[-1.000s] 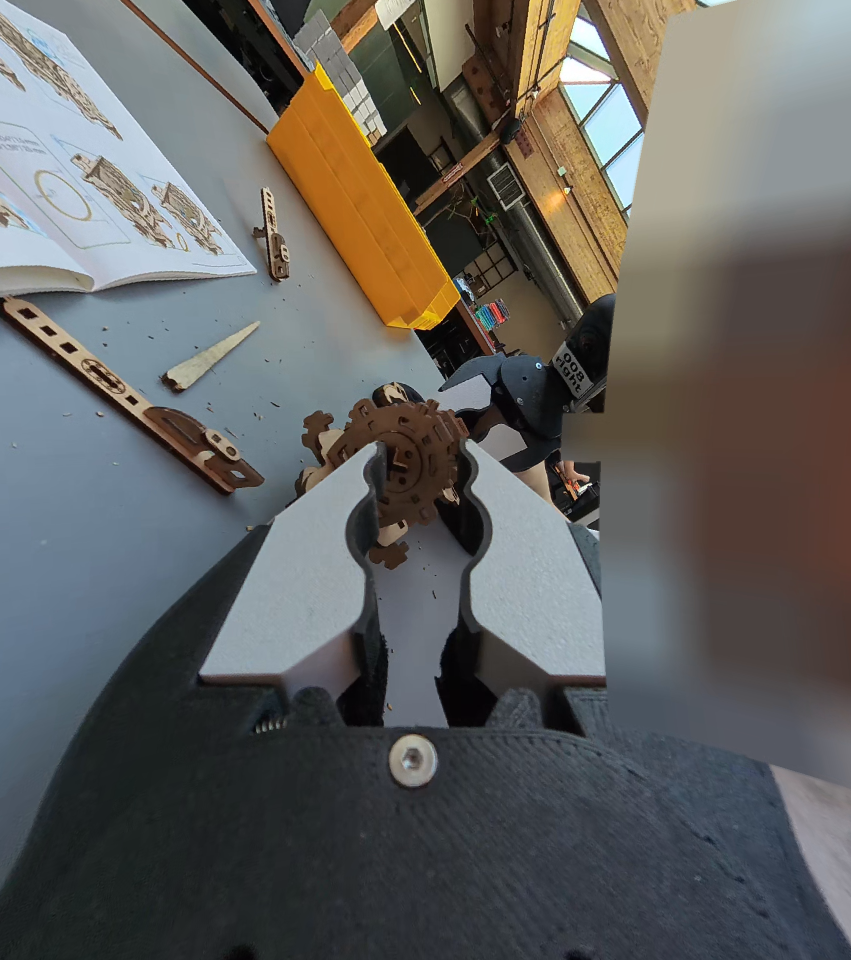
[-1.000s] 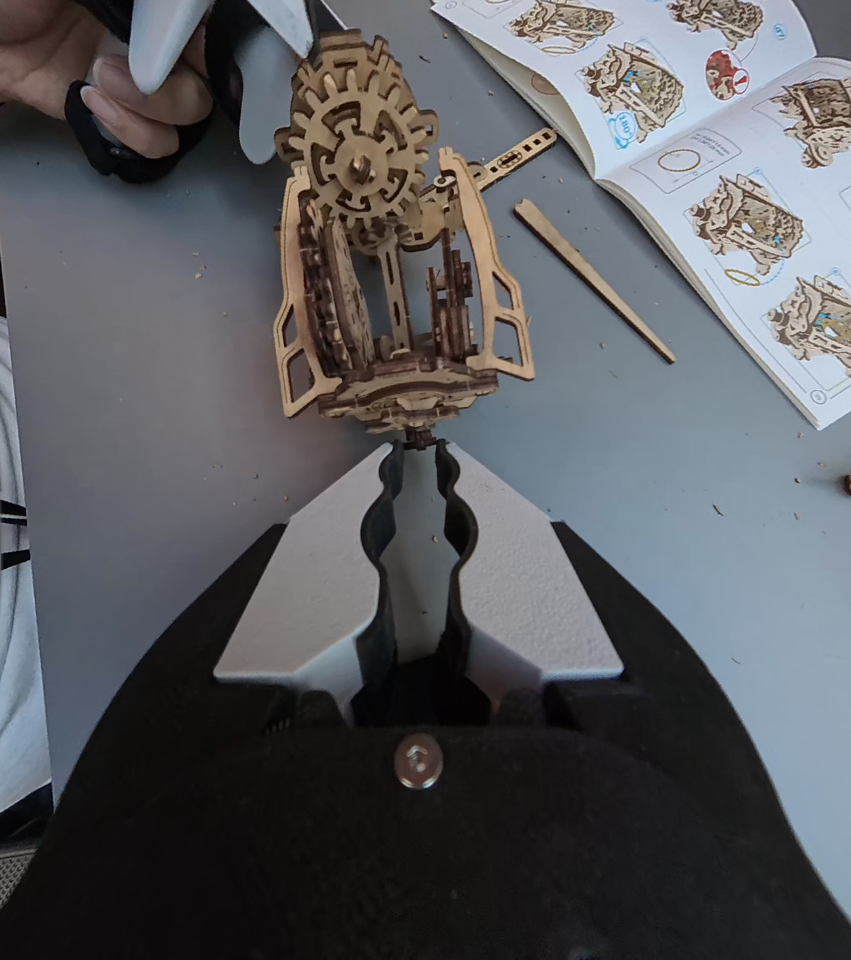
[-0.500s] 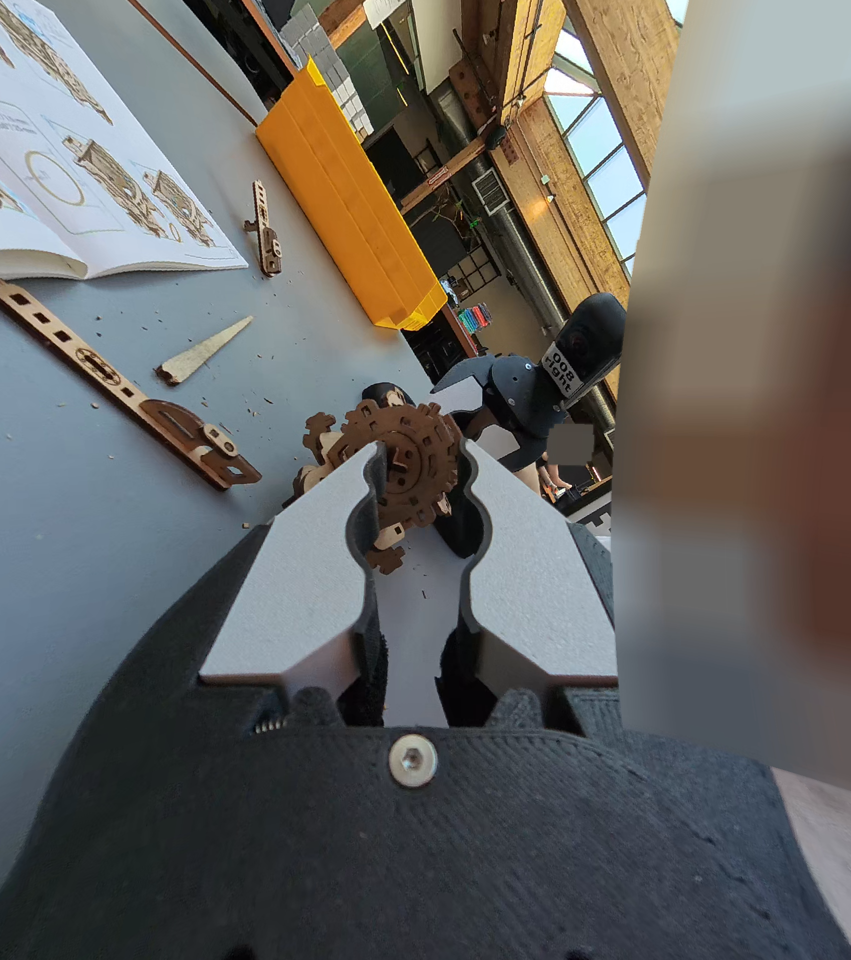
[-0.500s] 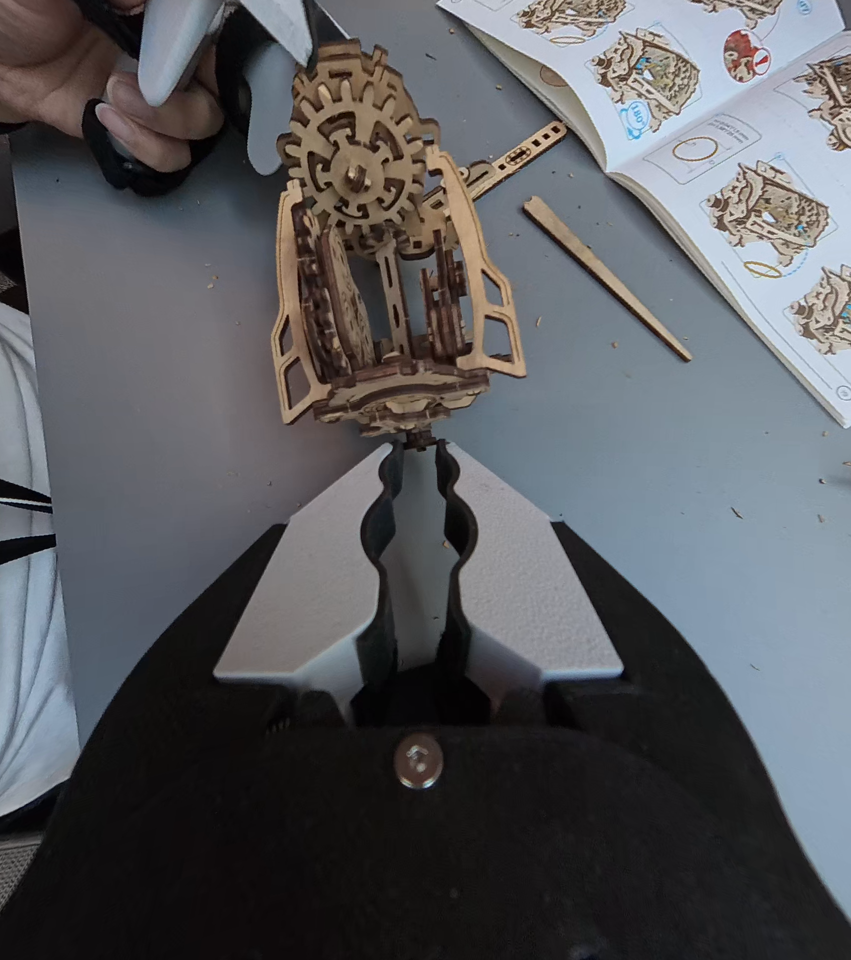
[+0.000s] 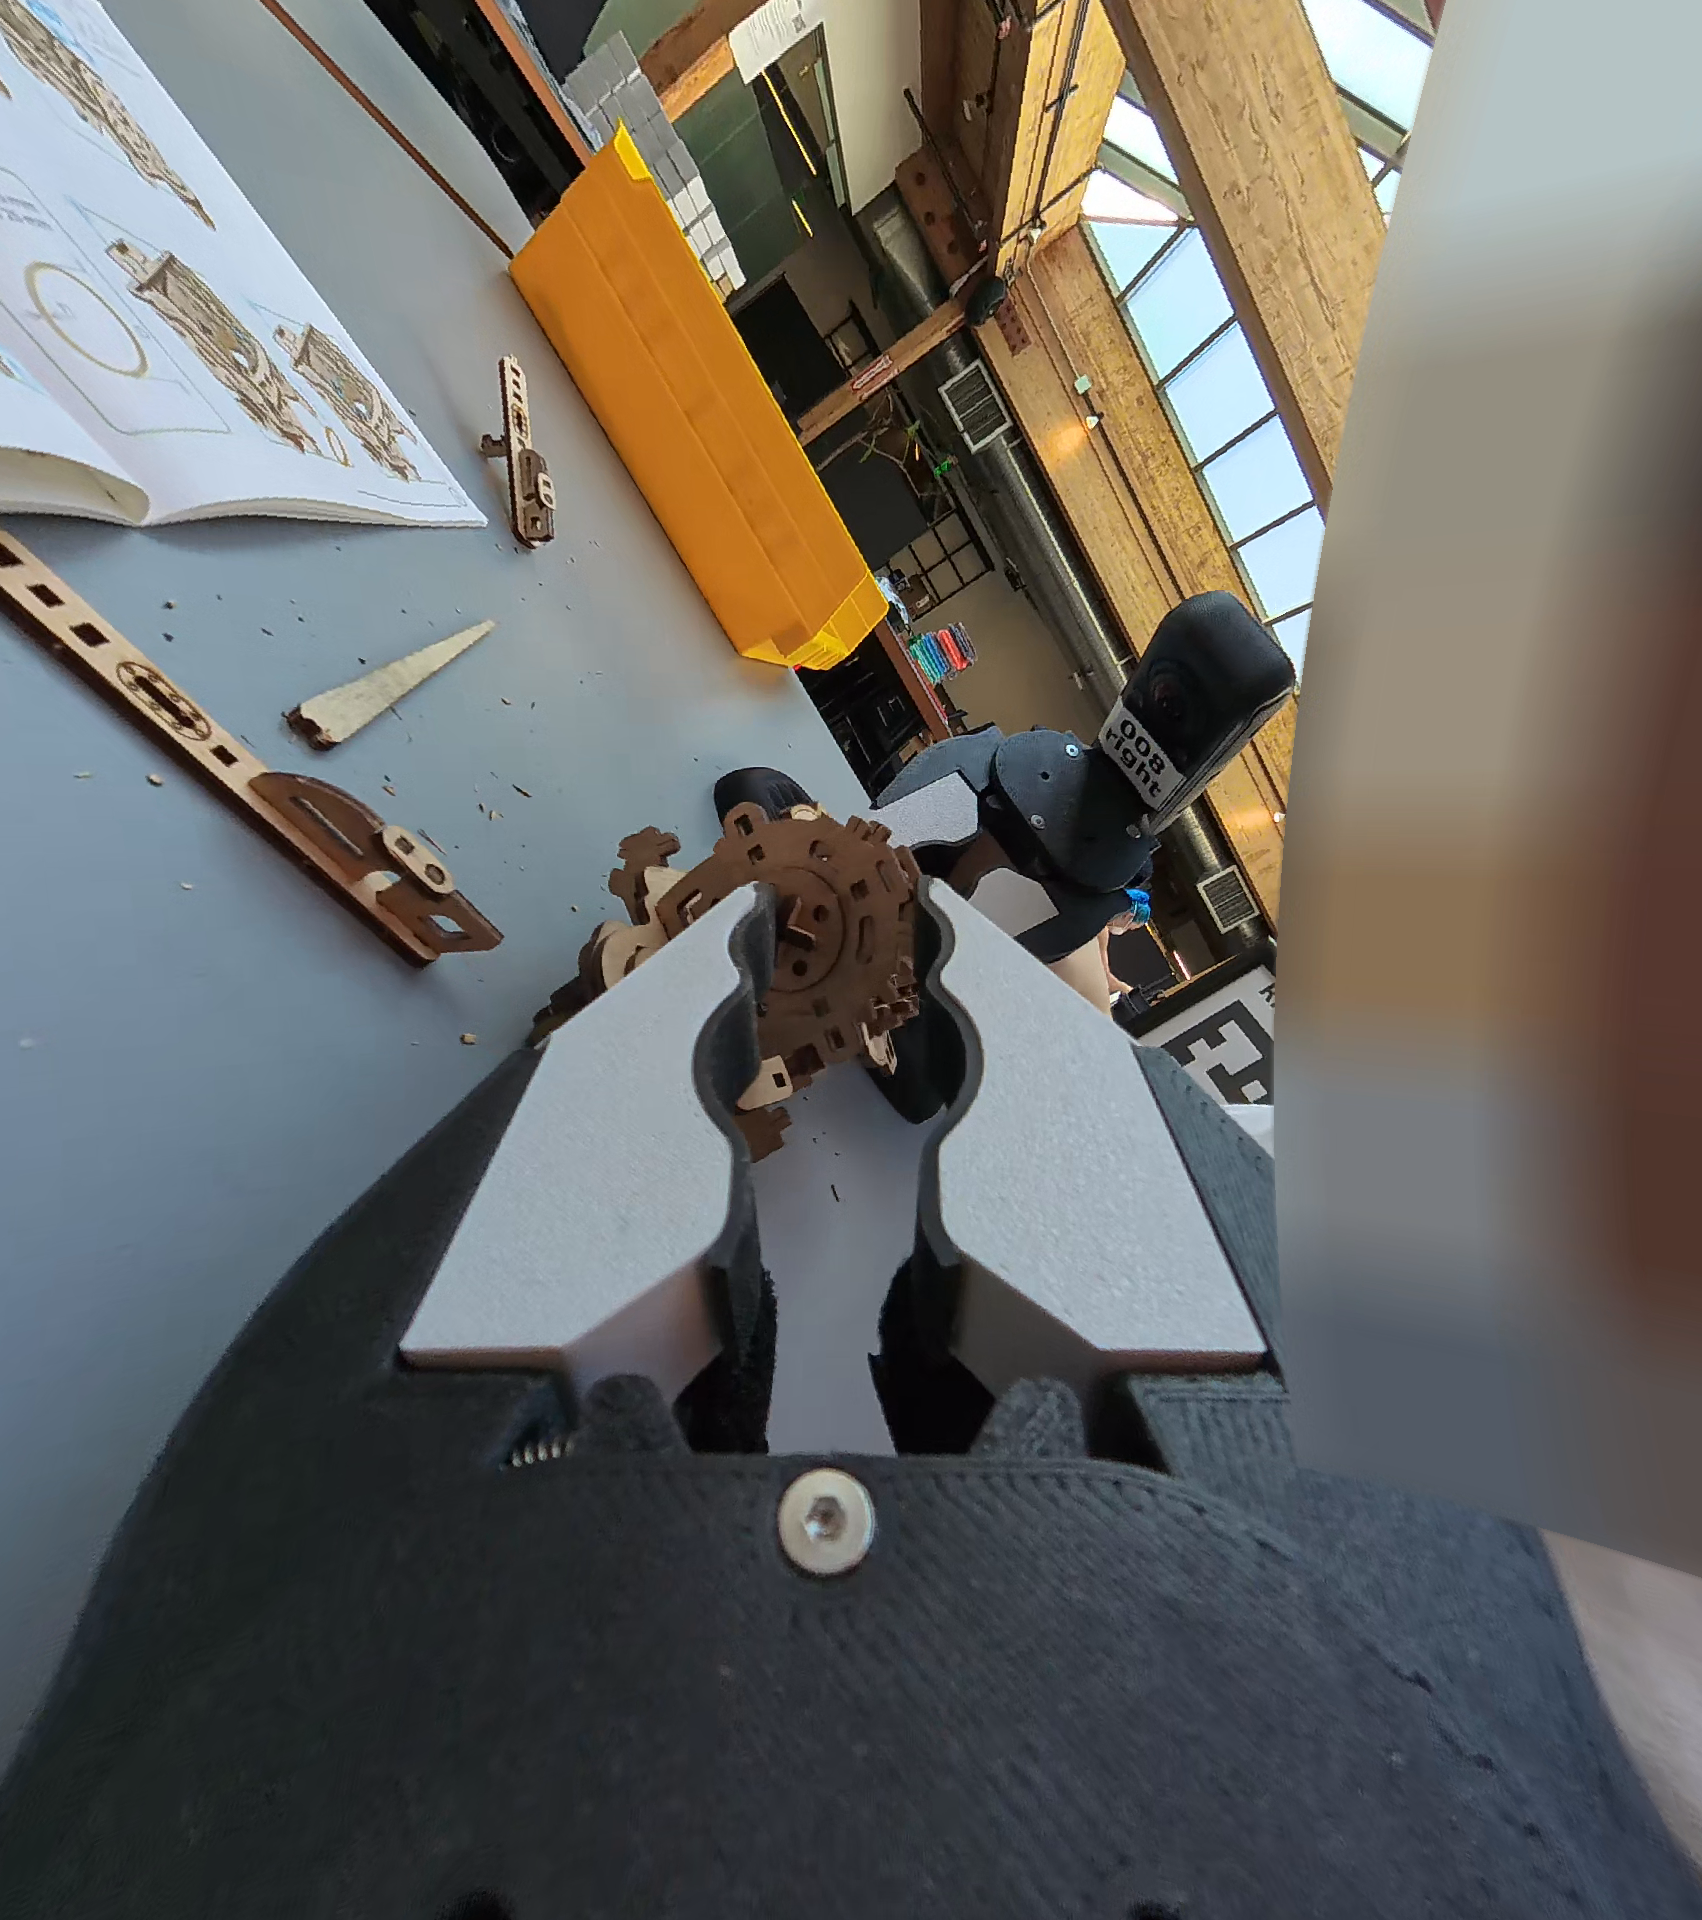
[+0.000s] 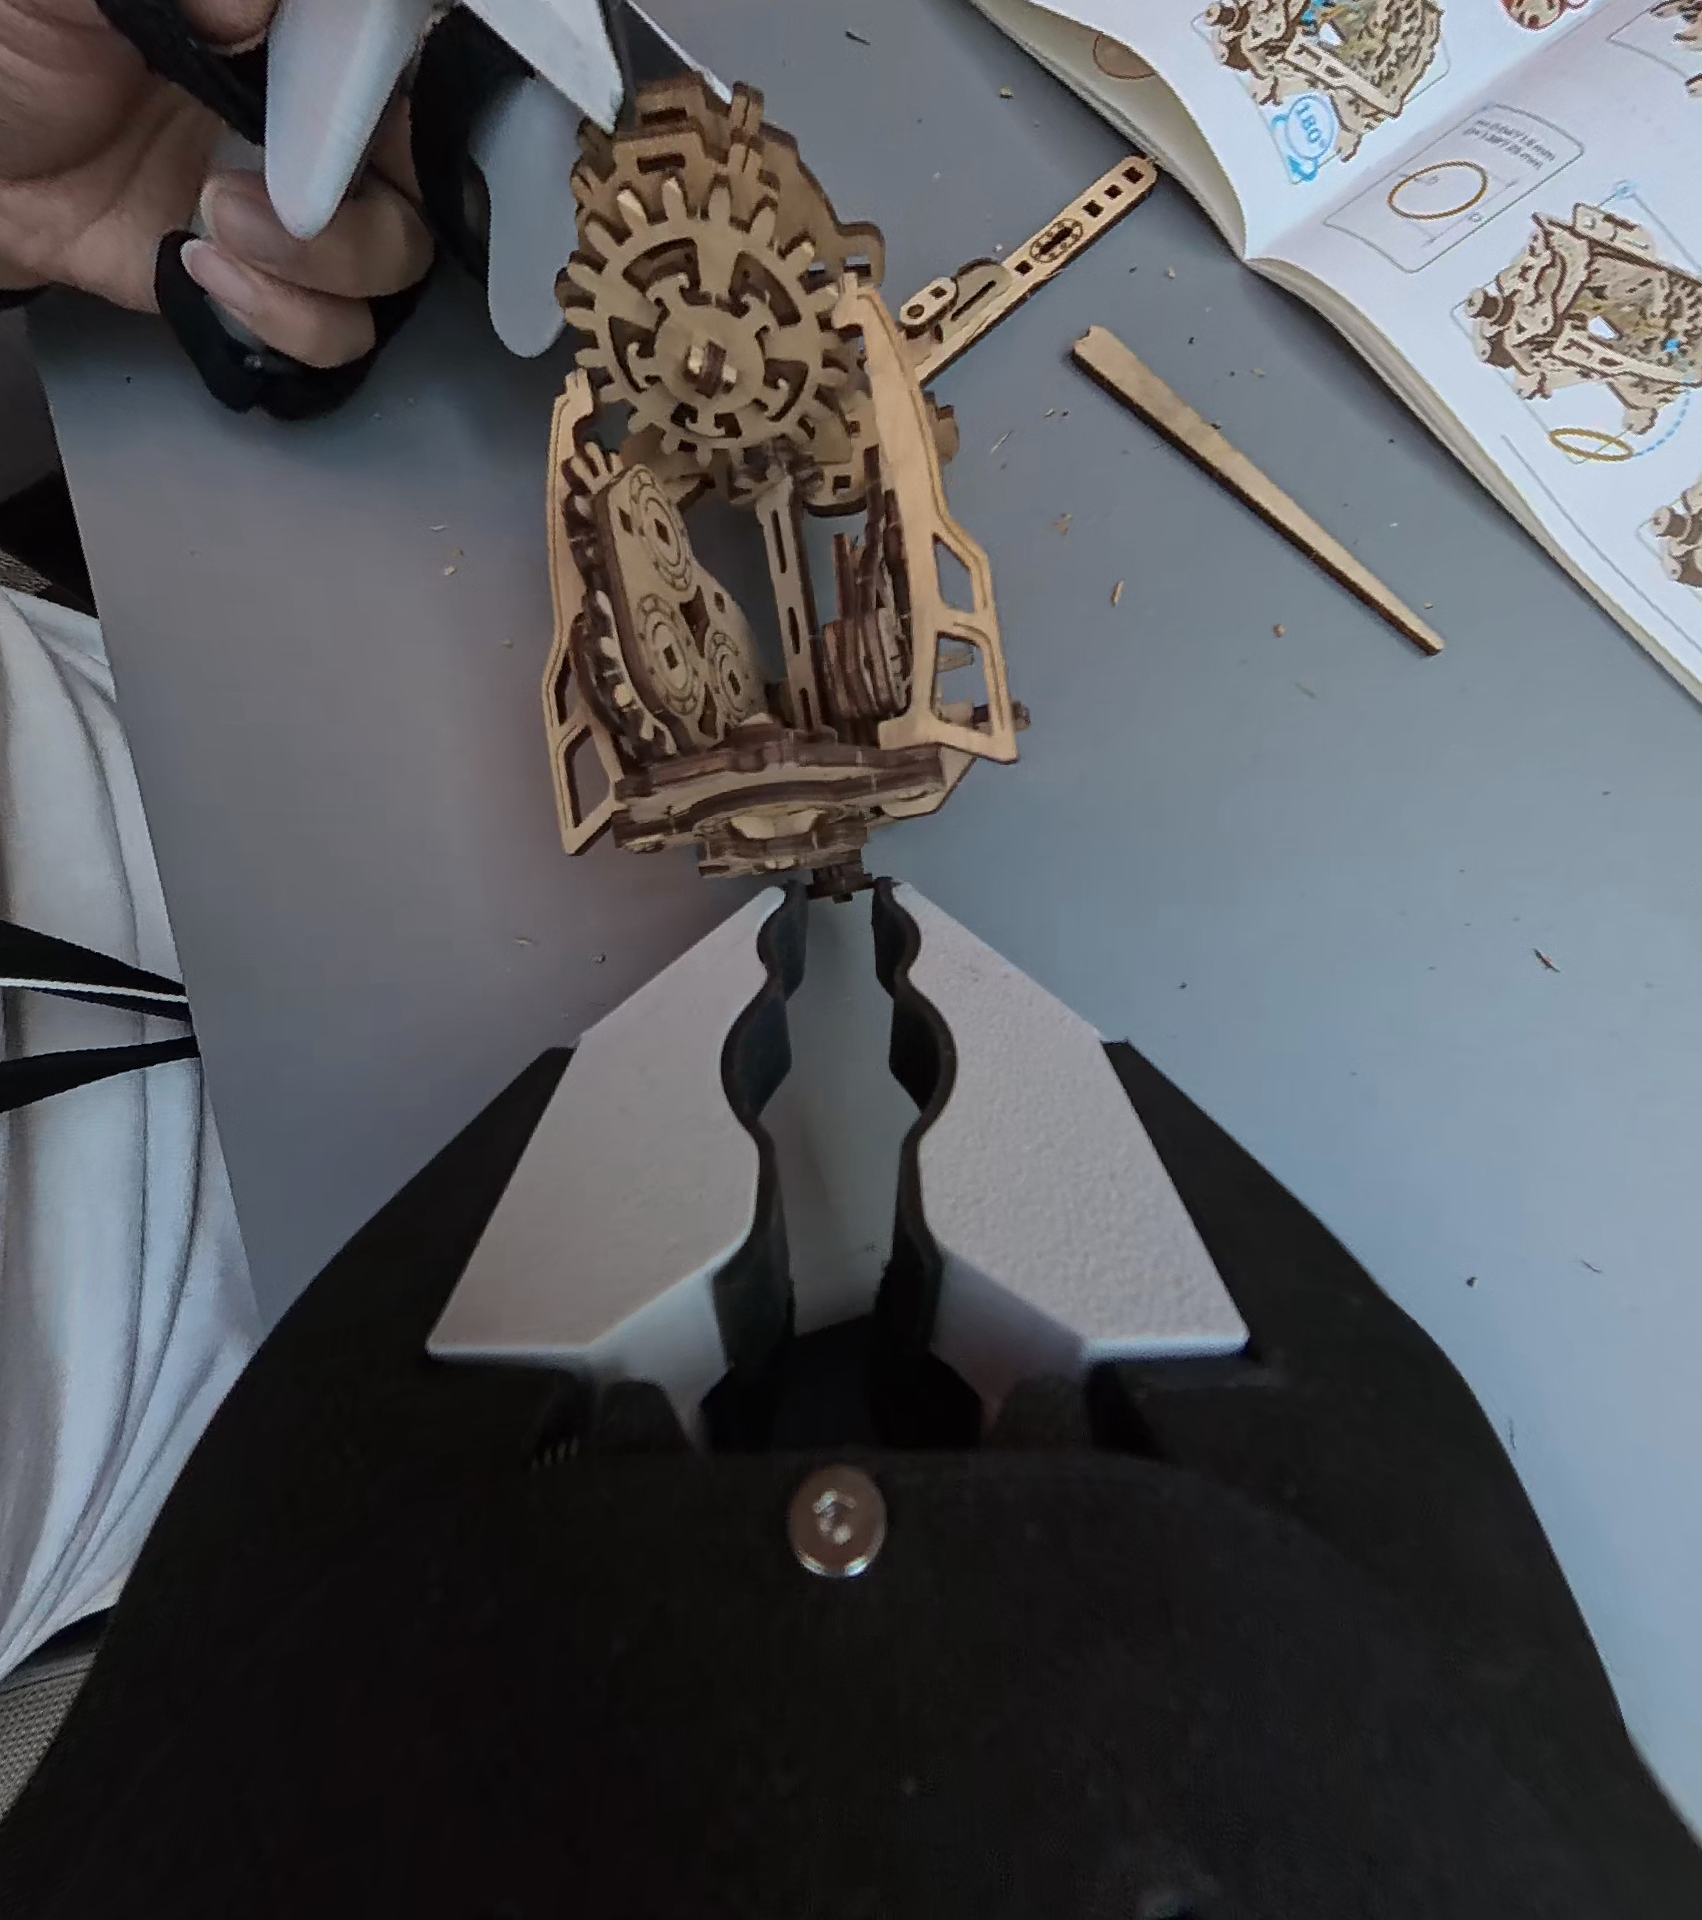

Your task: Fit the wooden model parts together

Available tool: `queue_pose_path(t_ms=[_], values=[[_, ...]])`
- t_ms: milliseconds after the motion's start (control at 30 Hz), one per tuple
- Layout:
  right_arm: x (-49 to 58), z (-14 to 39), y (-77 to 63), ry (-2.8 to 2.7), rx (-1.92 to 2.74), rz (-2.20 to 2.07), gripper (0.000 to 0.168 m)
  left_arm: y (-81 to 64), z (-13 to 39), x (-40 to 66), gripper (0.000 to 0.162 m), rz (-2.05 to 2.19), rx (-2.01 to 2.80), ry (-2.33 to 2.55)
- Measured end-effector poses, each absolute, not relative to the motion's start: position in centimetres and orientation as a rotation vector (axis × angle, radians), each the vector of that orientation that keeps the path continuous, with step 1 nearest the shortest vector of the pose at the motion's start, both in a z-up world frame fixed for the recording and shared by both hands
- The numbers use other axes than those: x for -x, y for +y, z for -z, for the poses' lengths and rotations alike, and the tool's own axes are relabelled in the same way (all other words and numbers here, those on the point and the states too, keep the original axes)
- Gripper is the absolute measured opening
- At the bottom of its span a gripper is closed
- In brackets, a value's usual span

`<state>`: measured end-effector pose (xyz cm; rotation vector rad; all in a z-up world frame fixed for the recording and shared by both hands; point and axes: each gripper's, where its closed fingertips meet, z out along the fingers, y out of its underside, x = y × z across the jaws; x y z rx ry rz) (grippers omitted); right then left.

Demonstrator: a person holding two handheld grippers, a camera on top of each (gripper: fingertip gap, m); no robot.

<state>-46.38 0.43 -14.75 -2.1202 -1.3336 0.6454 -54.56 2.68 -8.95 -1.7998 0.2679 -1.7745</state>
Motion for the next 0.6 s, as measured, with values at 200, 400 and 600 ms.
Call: queue_pose_path(t_ms=[200,400,600], values=[[46.49,14.51,0.33,-1.302,2.145,-0.63,0.012,2.74,8.94,54.5,0.024,1.738,1.795,0.251],[46.52,14.66,-0.09,-1.192,2.259,-0.715,0.012,2.59,8.95,54.42,0.024,1.69,1.796,0.257],[46.52,14.7,-0.12,-1.012,2.352,-0.846,0.012,2.49,9.03,54.21,0.024,1.651,1.809,0.279]])
